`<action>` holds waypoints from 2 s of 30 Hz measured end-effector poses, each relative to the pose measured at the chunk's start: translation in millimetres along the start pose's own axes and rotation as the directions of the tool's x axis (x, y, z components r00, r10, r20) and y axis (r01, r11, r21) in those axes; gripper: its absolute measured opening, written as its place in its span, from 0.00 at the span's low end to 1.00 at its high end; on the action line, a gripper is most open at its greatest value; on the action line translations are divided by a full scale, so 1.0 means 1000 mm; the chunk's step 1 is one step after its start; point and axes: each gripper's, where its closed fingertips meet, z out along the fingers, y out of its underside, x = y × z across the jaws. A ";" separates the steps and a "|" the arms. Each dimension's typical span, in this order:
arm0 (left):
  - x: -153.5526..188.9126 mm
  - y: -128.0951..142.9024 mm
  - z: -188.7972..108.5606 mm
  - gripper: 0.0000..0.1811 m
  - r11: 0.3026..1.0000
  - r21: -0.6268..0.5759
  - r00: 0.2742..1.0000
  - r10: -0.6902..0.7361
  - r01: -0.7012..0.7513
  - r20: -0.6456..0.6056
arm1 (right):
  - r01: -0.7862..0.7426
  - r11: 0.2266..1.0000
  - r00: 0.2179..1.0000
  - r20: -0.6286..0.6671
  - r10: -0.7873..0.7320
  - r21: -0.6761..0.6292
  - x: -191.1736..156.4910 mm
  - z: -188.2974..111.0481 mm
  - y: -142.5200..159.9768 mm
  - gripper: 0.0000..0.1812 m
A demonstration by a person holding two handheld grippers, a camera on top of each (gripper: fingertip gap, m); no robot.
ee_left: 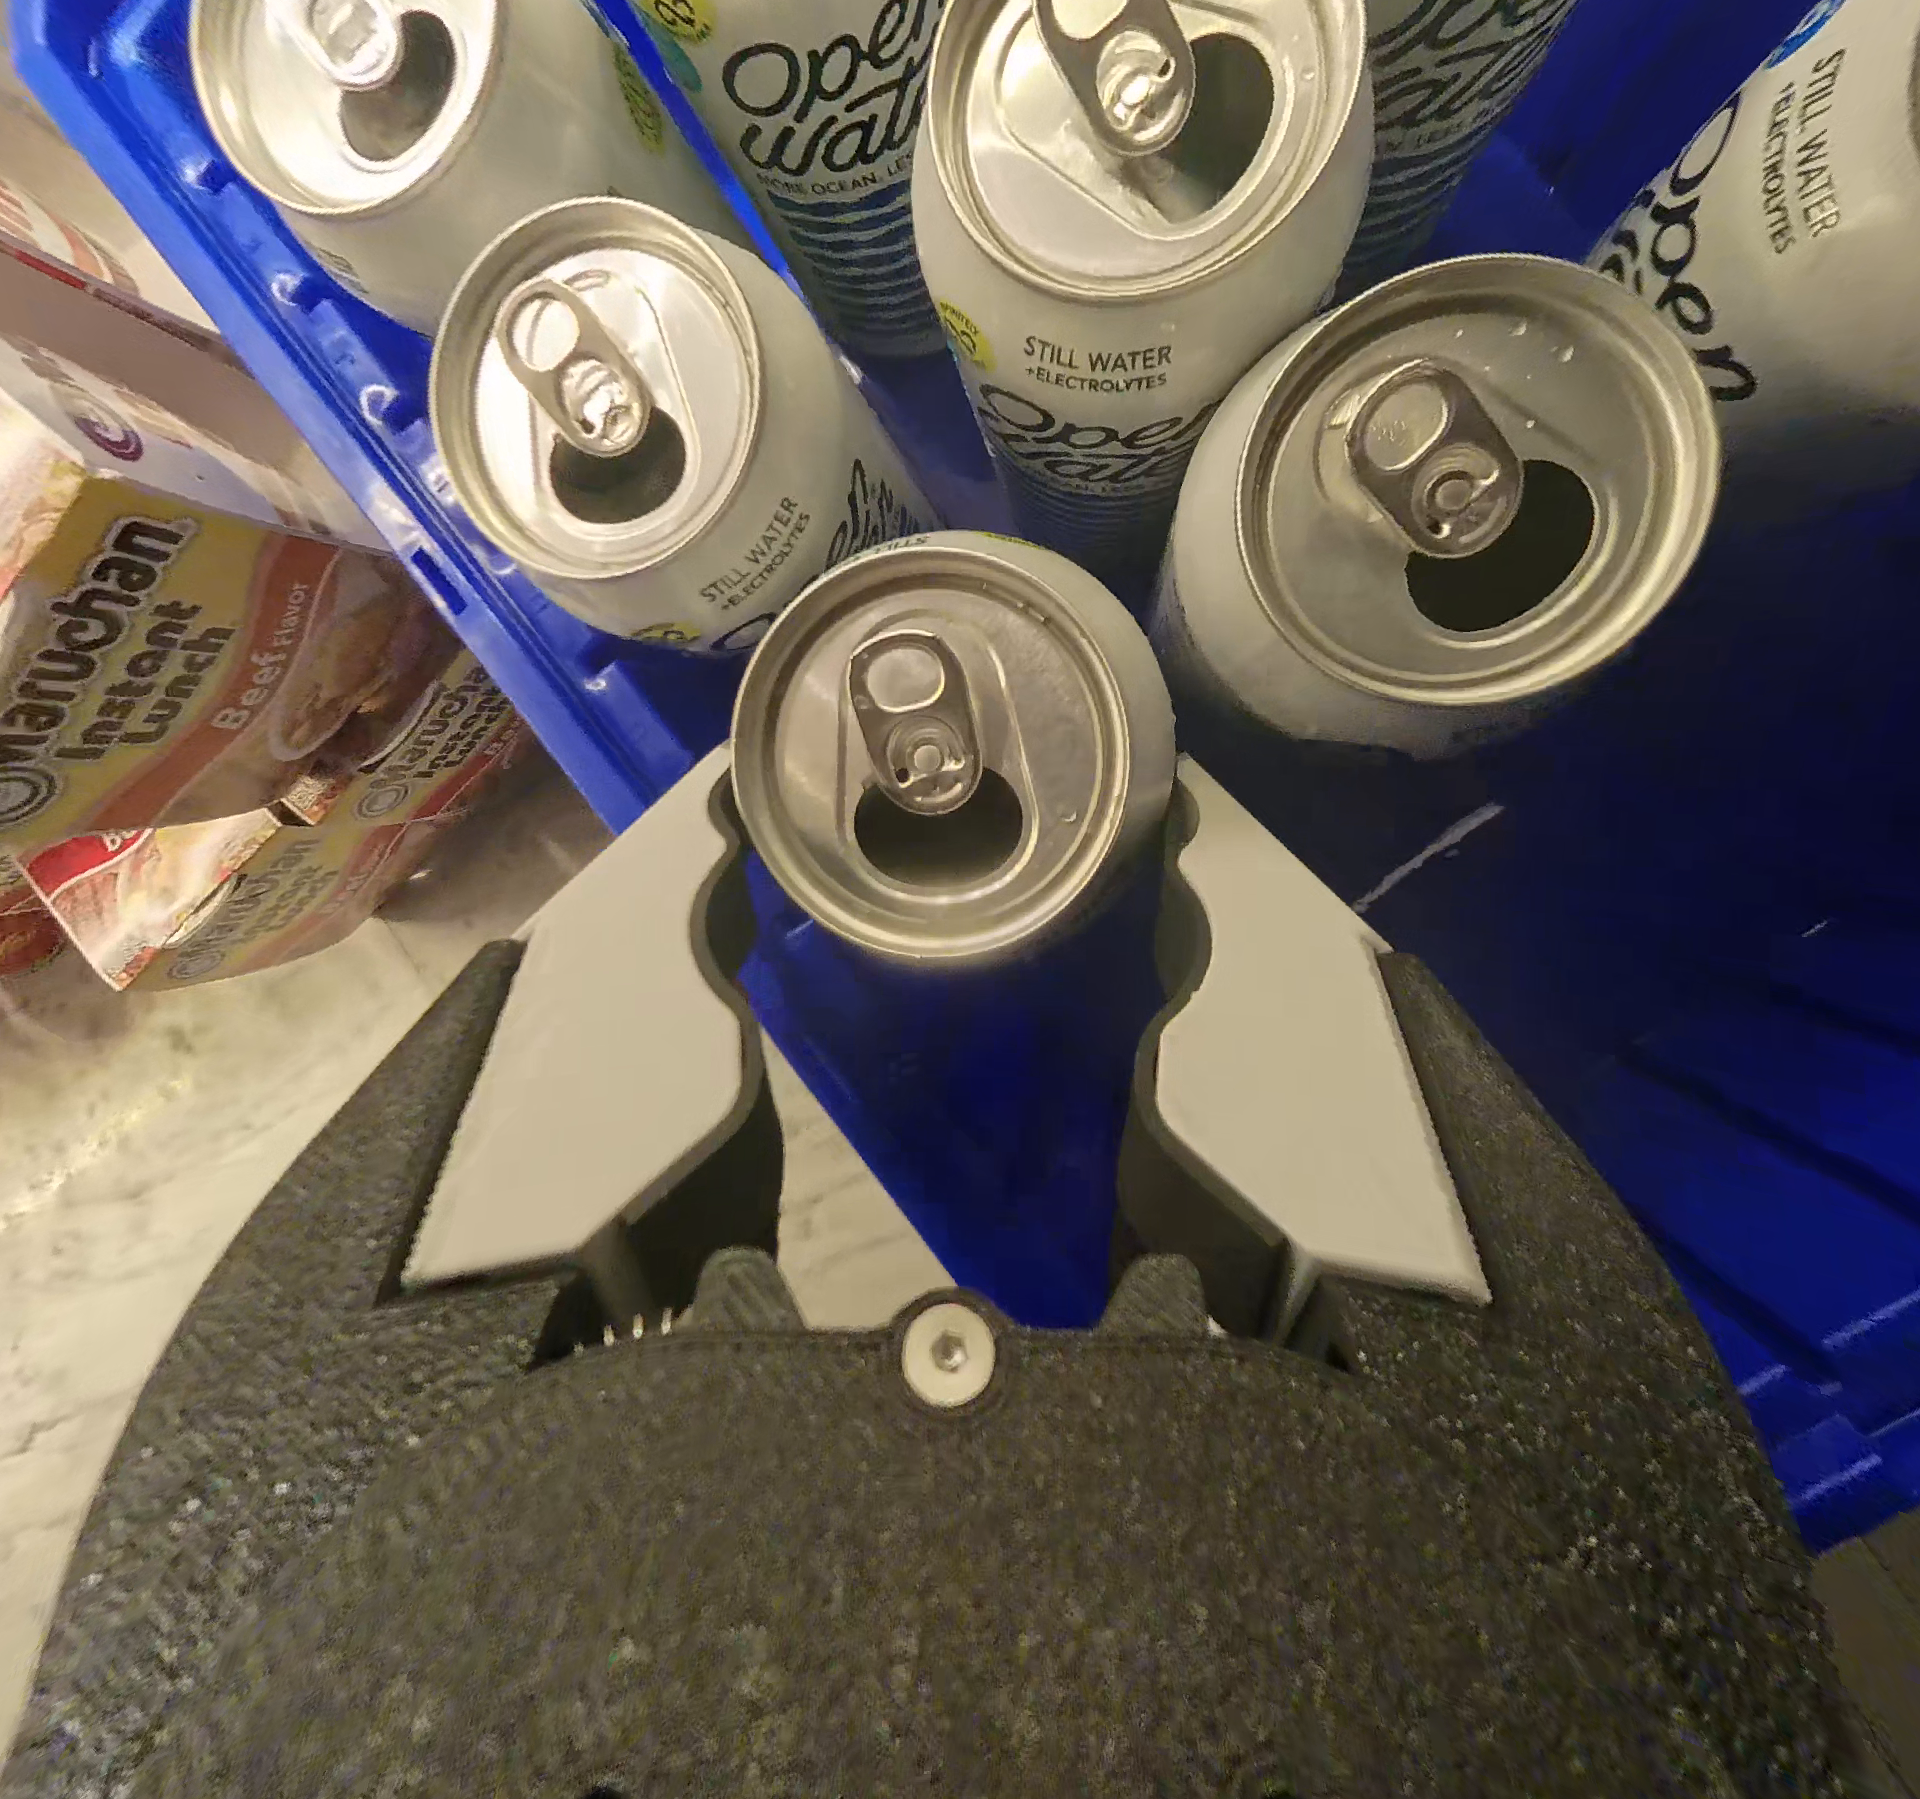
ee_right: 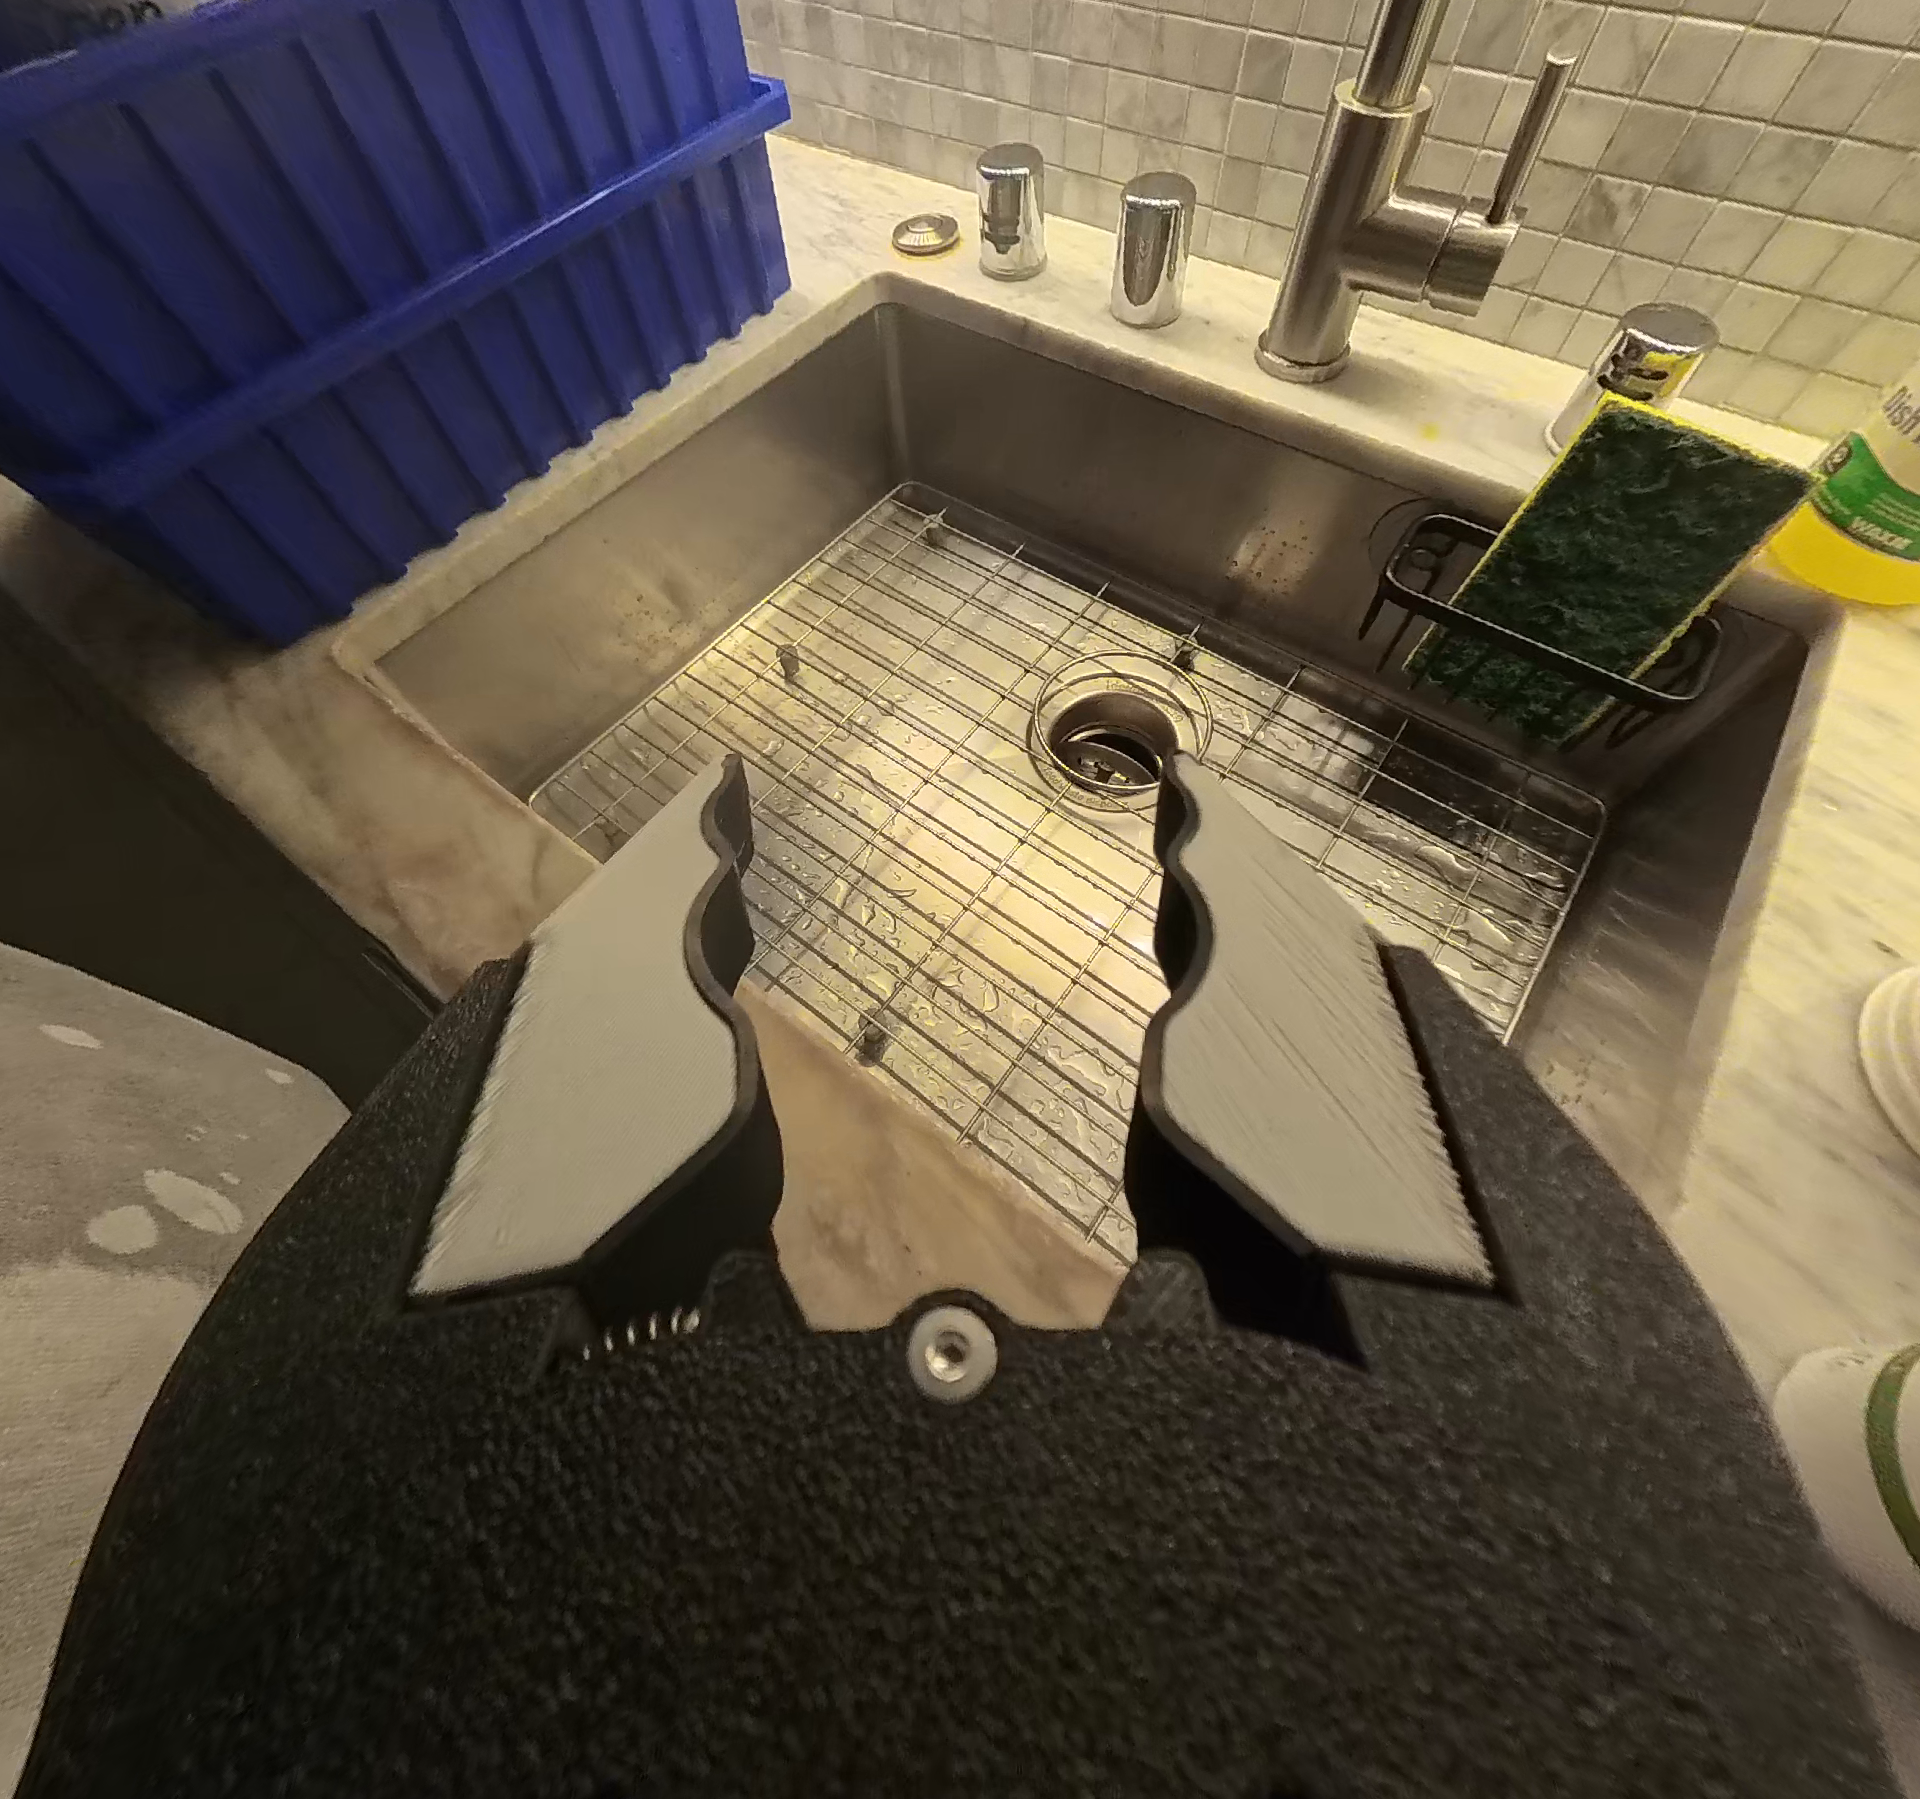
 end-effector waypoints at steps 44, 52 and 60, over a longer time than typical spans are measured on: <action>0.051 0.073 -0.042 0.44 0.972 -0.201 0.991 0.129 -0.119 0.035 | 0.010 1.000 1.000 0.010 -0.010 -0.008 0.001 -0.002 0.003 0.42; 0.056 0.073 -0.048 0.49 0.980 -0.190 0.998 0.063 -0.057 0.025 | 0.031 1.000 0.999 0.037 -0.031 -0.007 -0.002 0.007 -0.003 0.41; 0.062 -0.010 -0.081 0.50 0.986 0.140 0.994 -0.087 0.095 -0.061 | 0.013 1.000 0.999 0.037 -0.013 -0.002 0.003 0.007 -0.002 0.41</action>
